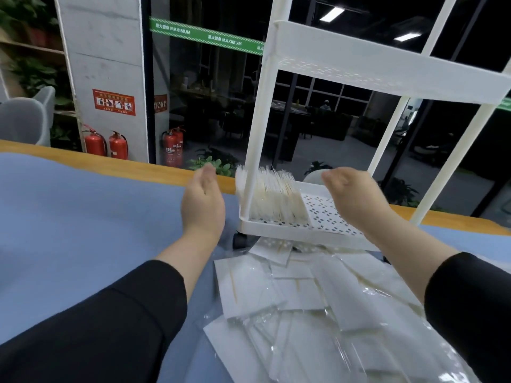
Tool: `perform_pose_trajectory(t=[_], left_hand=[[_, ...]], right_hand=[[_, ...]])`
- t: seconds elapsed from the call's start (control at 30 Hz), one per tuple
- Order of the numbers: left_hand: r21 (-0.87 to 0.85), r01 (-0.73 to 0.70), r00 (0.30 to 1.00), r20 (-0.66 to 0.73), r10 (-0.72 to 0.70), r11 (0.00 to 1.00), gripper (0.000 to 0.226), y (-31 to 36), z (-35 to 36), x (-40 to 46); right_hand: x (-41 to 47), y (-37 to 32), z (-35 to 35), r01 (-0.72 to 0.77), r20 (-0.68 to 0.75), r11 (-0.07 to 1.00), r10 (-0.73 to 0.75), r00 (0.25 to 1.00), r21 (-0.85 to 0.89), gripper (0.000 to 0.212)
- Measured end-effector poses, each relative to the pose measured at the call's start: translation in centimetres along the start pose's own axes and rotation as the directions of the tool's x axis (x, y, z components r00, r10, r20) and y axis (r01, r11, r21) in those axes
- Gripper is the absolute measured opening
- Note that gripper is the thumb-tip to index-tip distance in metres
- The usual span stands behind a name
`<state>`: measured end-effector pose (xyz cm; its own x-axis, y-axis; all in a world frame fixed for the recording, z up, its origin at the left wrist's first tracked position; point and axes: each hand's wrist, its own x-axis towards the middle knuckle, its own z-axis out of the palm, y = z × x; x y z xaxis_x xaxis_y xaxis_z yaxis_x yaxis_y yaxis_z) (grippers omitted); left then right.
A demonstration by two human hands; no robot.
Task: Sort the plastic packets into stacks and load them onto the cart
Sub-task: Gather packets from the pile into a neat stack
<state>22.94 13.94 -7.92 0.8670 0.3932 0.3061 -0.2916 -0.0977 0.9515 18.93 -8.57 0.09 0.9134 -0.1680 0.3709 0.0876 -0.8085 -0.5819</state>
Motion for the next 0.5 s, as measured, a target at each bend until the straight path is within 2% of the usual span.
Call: perform_pose_trajectory(t=[0.07, 0.13, 0.23, 0.33, 0.4, 0.47, 0.5], left_hand=[[0.022, -0.056, 0.988, -0.142, 0.059, 0.998, 0.046, 0.8, -0.5, 0.1], [0.051, -0.089, 0.973, -0.21, 0.098, 0.995, 0.043, 1.3, -1.0, -0.4], [0.074, -0.133, 0.963, -0.228, 0.146, 0.988, 0.046, 2.6, -1.7, -2.4], [-0.01, -0.168, 0.962, -0.219, 0.161, 0.986, 0.047, 4.7, -2.7, -6.1], [-0.03, -0.149, 0.98, -0.135, 0.144, 0.988, 0.046, 6.1, -3.1, -9.1], [0.06, -0.08, 0.992, 0.103, 0.073, 0.995, 0.04, 7.1, -2.9, -12.2], [0.151, -0.056, 0.967, 0.254, 0.016, 0.987, 0.034, 7.3, -2.9, -13.7]], right_hand=[[-2.6, -0.1, -2.1, 0.037, -0.01, 0.999, -0.037, 0.999, 0.0, 0.032], [-5.7, 0.2, -4.0, 0.104, 0.025, 0.994, -0.103, 0.994, -0.022, 0.026], [-10.0, 1.5, -6.6, 0.102, 0.129, 0.993, -0.093, 0.987, -0.062, 0.029], [-13.6, 3.4, -8.5, 0.076, 0.244, 0.992, -0.05, 0.968, -0.097, 0.03], [-15.4, 4.4, -8.9, 0.067, 0.313, 0.989, -0.024, 0.949, -0.129, 0.041], [-16.5, 5.2, -8.7, 0.078, 0.391, 0.989, -0.023, 0.92, -0.126, 0.063], [-16.9, 5.3, -8.4, 0.089, 0.437, 0.989, -0.028, 0.899, -0.122, 0.071]])
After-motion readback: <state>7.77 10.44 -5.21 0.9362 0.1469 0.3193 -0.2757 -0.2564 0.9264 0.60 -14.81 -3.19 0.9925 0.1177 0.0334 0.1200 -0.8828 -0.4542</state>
